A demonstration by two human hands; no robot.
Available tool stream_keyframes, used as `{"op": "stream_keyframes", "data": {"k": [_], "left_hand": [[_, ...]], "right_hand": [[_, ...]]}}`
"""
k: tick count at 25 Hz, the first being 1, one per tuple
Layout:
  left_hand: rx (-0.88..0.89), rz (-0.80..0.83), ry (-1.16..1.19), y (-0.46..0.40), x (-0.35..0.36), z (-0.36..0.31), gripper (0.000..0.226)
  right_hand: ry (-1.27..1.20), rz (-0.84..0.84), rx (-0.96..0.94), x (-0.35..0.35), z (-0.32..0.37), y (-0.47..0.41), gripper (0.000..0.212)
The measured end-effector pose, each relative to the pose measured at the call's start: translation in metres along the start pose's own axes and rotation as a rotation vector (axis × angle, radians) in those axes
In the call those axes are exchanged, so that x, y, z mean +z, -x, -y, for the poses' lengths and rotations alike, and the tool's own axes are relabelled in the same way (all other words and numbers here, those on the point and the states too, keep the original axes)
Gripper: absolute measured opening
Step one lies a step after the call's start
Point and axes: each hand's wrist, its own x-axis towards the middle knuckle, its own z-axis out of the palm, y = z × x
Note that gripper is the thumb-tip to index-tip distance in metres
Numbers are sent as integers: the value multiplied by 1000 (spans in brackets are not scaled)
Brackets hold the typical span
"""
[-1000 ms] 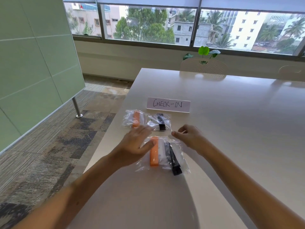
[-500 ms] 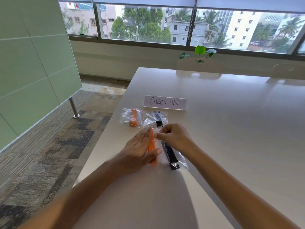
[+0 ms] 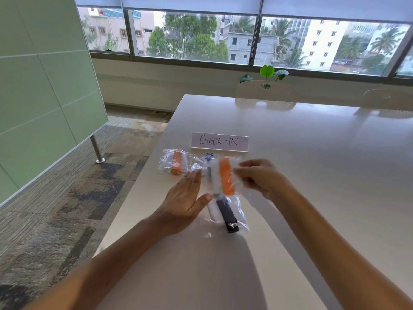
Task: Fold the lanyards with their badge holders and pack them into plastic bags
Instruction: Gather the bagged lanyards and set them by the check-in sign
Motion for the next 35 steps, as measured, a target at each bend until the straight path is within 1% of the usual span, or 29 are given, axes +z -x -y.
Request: {"op": "stream_keyframes", "data": {"k": [3,6,9,12,13,14,16,19,22,23,25,27,28,29,31,33,35], "left_hand": [[4,-13,-58,-18,1,-7,74],[18,-122,-156,-45,1,-11,64],[-24,-157,-181,-69,2,-8,56],[-76,-134,-141,-82,8,-6,53],[-89,-126,-125,-83,11,-7,52],[-100,-120,-109,-83,13,-7,53],[-118,-107,-92,-84,15,-7,54],[-127,-103,-105,-85,15,-8,55],[-112,-116,-127,-82,12,-12,57],[-106,-114,-125,-80,10,-14,58],[-83,-109,-111,-74,7,-17,59],[-47,-134,-83,-65,4,-22,57],[-24,-156,-62,-59,3,-25,54],[5,-172,-41,-52,2,-29,53],[74,-181,-20,-35,2,-38,54],[124,-172,6,-16,7,-43,54],[128,-112,23,-2,13,-46,55]], "right_hand": [[-113,-127,-14,-29,11,-22,22],[-136,-192,8,-40,10,-47,24],[-65,-215,49,-39,-4,-70,21],[-21,-215,84,-32,-19,-83,7],[-46,-223,85,-31,-23,-85,6],[-75,-233,79,-29,-25,-88,9],[-69,-233,58,-28,-27,-92,12],[91,-234,59,-30,-27,-96,7],[184,-280,30,-33,-28,-98,21],[256,-324,10,-34,-28,-97,29],[436,-471,-35,-38,-29,-94,43],[461,-578,-123,-38,-32,-82,44],[428,-581,-165,-37,-34,-73,41],[401,-550,-187,-35,-38,-63,39],[359,-412,-179,-31,-47,-40,36],[286,-239,-106,-27,-52,-16,25],[264,-93,-31,-25,-53,2,21]]}}
